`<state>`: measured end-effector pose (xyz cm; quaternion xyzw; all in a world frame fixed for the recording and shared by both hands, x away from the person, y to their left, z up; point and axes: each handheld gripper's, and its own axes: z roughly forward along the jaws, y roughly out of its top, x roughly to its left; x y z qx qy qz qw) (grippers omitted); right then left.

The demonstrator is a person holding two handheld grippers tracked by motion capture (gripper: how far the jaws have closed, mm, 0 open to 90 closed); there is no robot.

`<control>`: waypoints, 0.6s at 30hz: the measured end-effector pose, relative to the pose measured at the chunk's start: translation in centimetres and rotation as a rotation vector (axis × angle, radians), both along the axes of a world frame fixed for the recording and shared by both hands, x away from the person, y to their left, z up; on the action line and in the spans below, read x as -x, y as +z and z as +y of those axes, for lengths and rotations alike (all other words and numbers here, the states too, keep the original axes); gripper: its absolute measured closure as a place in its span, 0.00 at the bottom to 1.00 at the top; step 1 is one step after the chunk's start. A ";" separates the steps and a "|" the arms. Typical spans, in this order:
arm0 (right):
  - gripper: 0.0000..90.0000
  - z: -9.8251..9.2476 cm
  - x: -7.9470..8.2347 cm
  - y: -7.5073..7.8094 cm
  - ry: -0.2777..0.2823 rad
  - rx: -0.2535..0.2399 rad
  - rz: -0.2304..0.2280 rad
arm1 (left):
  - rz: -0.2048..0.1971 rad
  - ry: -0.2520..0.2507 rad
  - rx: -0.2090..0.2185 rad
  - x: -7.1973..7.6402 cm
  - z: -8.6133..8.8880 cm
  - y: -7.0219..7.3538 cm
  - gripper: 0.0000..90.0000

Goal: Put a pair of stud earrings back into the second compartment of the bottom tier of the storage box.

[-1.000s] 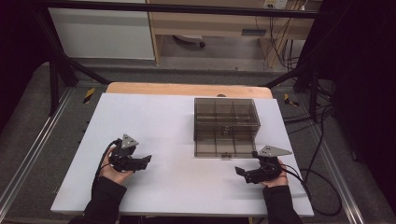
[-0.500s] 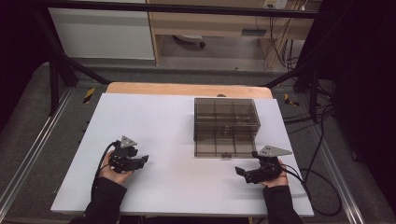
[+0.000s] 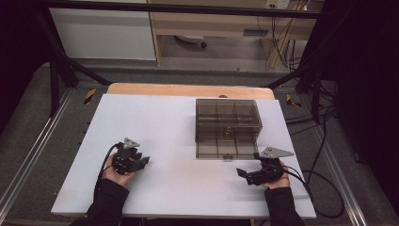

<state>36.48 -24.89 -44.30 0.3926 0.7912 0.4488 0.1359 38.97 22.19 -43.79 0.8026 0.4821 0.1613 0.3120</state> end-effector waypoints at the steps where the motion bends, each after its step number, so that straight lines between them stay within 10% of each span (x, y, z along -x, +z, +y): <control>1: 0.00 0.0 0.0 0.0 0.000 0.000 0.000 | 0.001 0.002 -0.001 0.0 0.0 0.0 0.71; 18: 0.00 0.0 0.0 0.0 0.001 -0.003 0.001 | 0.006 0.006 -0.018 -0.1 -0.4 -0.3 0.83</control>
